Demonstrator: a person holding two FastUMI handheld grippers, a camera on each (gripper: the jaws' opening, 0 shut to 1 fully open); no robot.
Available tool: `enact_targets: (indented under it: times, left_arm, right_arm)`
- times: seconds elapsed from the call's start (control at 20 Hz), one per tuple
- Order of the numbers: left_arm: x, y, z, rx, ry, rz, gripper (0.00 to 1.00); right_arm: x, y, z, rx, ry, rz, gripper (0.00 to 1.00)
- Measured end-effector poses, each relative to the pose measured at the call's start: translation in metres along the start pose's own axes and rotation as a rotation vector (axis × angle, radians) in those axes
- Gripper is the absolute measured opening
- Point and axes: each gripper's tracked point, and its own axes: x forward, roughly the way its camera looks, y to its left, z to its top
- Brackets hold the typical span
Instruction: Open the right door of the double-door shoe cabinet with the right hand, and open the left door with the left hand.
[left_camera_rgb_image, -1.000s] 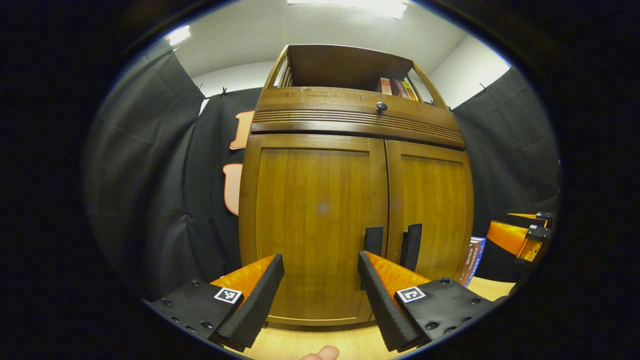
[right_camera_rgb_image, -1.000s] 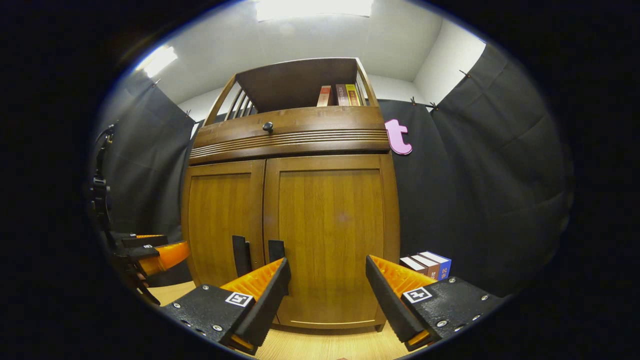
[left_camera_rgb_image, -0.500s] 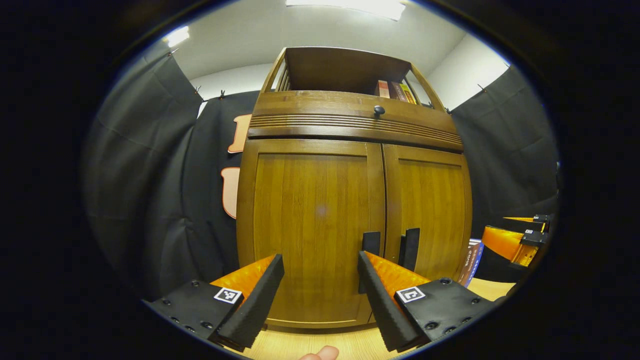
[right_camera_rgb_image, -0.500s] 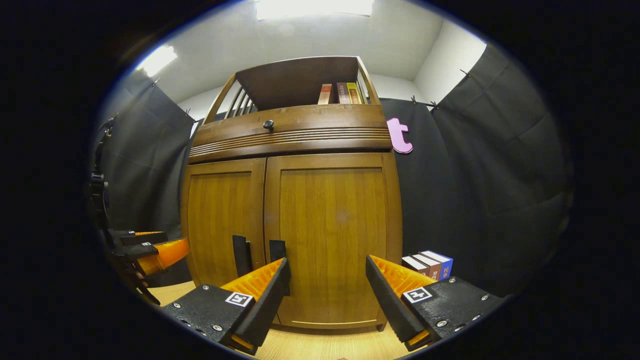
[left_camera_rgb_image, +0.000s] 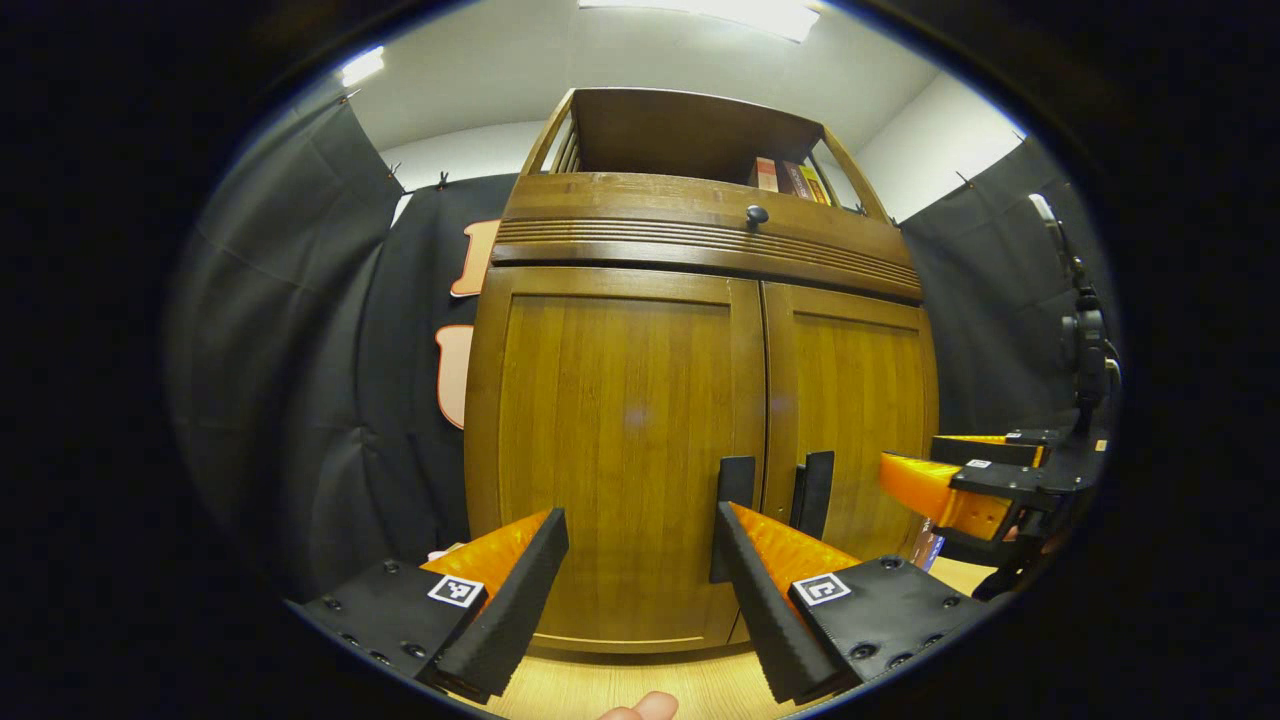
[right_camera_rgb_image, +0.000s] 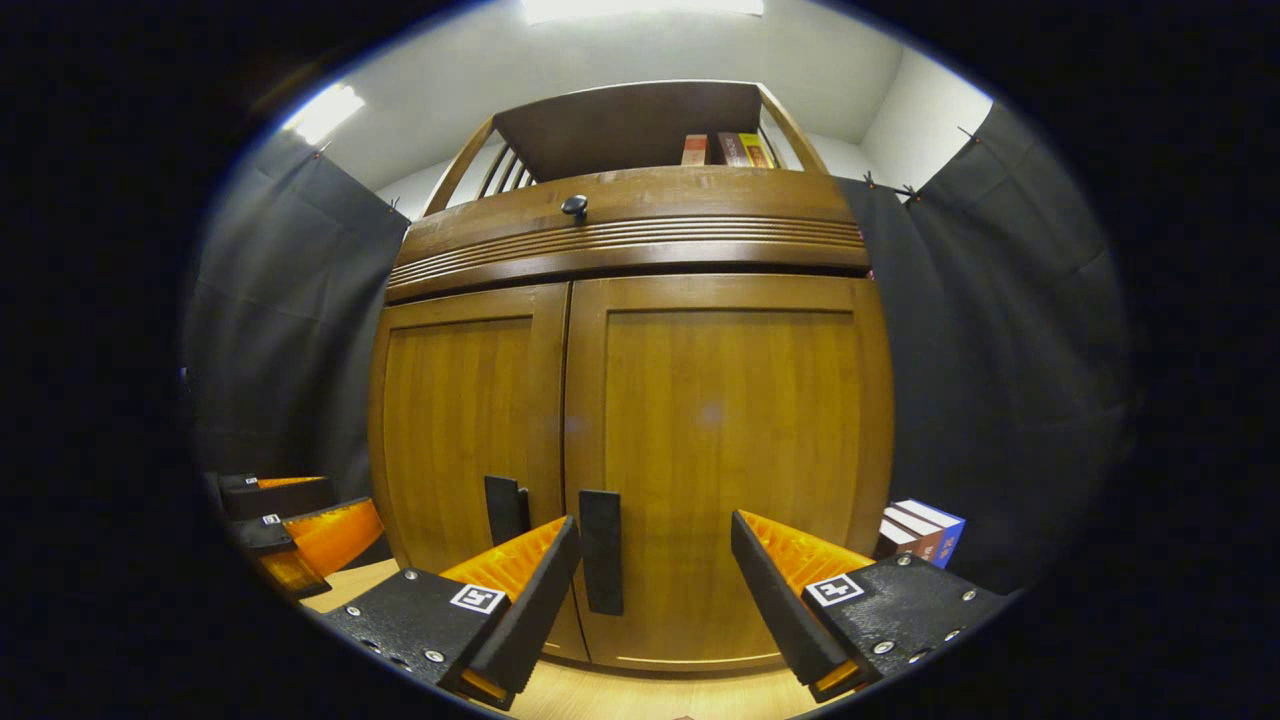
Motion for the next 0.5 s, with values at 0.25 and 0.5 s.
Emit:
enact_targets:
  times: [0.25, 0.5]
  left_arm:
    - [0.001, 0.002, -0.005, -0.002, 0.017, -0.009, 0.95]
    - [0.000, 0.000, -0.008, -0.004, 0.027, -0.023, 0.95]
  right_arm:
    - [0.038, 0.014, -0.023, 0.019, 0.062, 0.023, 0.93]
    - [0.074, 0.012, -0.037, 0.035, 0.083, 0.010, 0.93]
